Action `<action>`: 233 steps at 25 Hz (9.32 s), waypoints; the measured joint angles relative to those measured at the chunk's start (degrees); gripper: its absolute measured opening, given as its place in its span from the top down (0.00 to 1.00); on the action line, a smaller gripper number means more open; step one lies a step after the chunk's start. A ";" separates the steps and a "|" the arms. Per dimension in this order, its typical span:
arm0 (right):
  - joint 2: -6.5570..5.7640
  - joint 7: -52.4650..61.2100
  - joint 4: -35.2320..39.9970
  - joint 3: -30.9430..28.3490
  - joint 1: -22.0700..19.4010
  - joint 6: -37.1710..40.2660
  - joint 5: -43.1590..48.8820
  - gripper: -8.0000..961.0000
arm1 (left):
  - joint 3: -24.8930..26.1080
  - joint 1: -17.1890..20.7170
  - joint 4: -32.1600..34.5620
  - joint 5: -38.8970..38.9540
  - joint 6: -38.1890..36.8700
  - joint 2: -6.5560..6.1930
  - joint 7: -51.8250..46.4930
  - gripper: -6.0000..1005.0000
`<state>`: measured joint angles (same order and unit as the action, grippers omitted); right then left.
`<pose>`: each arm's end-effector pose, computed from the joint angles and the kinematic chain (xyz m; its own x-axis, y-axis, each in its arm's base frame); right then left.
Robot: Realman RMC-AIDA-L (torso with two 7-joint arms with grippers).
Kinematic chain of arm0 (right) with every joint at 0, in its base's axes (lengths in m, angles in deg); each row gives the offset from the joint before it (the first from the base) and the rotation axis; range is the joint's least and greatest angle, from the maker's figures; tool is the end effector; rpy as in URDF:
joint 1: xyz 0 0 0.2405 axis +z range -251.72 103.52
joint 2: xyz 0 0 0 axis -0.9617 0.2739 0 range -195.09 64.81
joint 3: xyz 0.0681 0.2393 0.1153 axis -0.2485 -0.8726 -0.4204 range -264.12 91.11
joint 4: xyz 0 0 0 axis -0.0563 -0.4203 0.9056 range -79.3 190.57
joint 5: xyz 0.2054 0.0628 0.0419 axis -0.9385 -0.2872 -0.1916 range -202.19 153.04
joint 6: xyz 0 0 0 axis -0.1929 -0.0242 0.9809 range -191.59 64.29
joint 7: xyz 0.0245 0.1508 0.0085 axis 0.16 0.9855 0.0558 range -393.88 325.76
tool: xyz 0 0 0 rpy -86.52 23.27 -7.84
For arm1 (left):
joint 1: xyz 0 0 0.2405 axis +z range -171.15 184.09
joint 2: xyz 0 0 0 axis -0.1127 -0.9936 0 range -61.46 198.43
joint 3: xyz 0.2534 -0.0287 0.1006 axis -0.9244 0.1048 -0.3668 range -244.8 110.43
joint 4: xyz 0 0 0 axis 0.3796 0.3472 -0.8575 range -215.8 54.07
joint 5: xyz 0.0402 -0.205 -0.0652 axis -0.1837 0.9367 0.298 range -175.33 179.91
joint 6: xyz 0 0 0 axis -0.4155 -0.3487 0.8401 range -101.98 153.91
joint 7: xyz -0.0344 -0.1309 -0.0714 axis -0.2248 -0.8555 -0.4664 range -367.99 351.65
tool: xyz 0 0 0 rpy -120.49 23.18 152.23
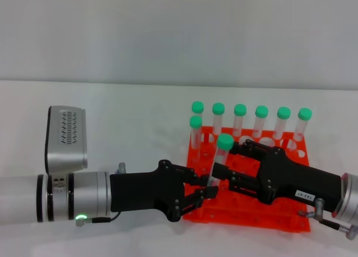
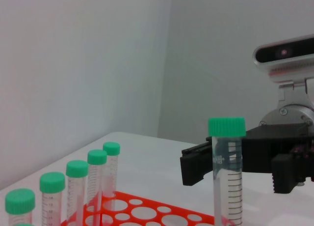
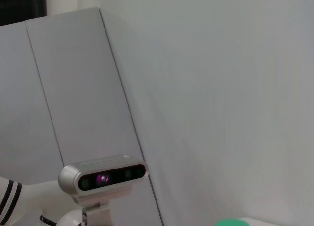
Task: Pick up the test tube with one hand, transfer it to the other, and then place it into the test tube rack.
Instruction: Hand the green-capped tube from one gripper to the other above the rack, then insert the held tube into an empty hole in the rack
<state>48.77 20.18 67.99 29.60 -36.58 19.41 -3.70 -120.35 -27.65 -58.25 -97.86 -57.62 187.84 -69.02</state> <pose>0.2134 0.3483 -0.0729 0.6042 -0.1949 -0.7726 -0.3673 -0.9286 -0.0530 -0.2498 0.3415 -0.0757 0.8186 0.1742 0.5473 0.2839 -0.9511 -0.1220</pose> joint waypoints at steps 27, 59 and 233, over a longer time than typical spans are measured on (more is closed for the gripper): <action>0.79 -0.40 0.99 -0.75 1.25 -3.23 -0.29 0.49 | -0.10 -1.38 -0.65 0.07 2.28 0.00 0.03 0.71; 1.14 -2.58 1.81 -2.55 0.70 -3.18 -0.51 0.79 | -2.40 -1.53 -2.22 4.69 5.35 0.24 2.02 0.70; 2.29 -29.74 14.26 17.72 -1.13 -39.35 -35.17 0.76 | -1.85 19.31 -17.69 56.14 -2.99 0.00 25.78 0.14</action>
<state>51.05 -9.56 82.25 47.32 -37.71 -19.94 -38.87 -122.20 -8.34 -75.94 -41.72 -60.61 187.84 -43.24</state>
